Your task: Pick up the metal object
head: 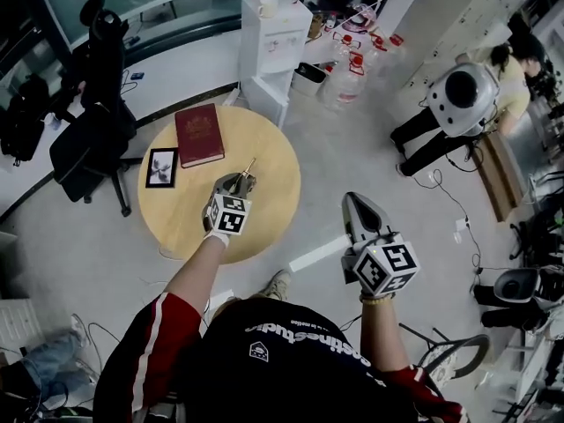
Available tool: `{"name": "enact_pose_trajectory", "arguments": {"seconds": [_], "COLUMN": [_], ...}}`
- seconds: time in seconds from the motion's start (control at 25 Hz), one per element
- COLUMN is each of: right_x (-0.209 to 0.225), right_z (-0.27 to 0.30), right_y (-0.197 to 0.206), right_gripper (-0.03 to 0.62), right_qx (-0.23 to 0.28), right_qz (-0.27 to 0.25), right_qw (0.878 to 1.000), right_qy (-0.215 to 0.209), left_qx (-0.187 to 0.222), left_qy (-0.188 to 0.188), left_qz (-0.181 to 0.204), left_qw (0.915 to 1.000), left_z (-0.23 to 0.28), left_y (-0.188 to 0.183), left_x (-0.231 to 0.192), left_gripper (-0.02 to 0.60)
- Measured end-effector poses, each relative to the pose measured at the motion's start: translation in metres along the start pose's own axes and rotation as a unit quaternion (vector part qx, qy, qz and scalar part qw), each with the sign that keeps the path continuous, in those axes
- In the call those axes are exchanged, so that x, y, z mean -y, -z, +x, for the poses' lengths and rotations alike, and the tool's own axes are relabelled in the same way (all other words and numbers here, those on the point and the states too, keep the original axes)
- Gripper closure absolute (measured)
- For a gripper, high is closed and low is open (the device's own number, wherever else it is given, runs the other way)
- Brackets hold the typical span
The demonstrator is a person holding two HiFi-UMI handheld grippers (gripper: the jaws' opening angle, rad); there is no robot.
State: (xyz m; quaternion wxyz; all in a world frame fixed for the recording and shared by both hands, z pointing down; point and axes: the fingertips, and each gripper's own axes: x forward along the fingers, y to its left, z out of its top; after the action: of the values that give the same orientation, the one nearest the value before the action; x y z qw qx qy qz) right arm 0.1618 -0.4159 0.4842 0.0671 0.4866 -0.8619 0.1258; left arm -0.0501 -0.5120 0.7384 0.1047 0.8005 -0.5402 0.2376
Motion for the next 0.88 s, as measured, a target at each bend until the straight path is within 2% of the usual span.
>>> {"name": "enact_pose_trajectory", "arguments": {"seconds": [0.32,0.6,0.88], "right_x": [-0.039,-0.082,-0.119], "right_z": [0.005,0.002,-0.002], "right_y": [-0.017,-0.02,-0.025], "right_gripper": [0.565,0.565,0.566], "right_qx": [0.019,0.018,0.025], "right_qz": [-0.008,-0.019,-0.018], "right_qw": [1.0,1.0,1.0], "right_qy": [-0.01,-0.01,-0.003], "left_qx": [0.023,0.063,0.109], "left_qy": [0.007,0.027,0.056], "left_qz": [-0.052,-0.069,-0.112], "left_qw": [0.9984,0.9952,0.9861], "left_z": [-0.062,-0.125,-0.177], "left_y": [-0.01,-0.035,-0.067], "left_x": [-0.013,-0.028,-0.05], "left_gripper": [0.56,0.56,0.56]}}
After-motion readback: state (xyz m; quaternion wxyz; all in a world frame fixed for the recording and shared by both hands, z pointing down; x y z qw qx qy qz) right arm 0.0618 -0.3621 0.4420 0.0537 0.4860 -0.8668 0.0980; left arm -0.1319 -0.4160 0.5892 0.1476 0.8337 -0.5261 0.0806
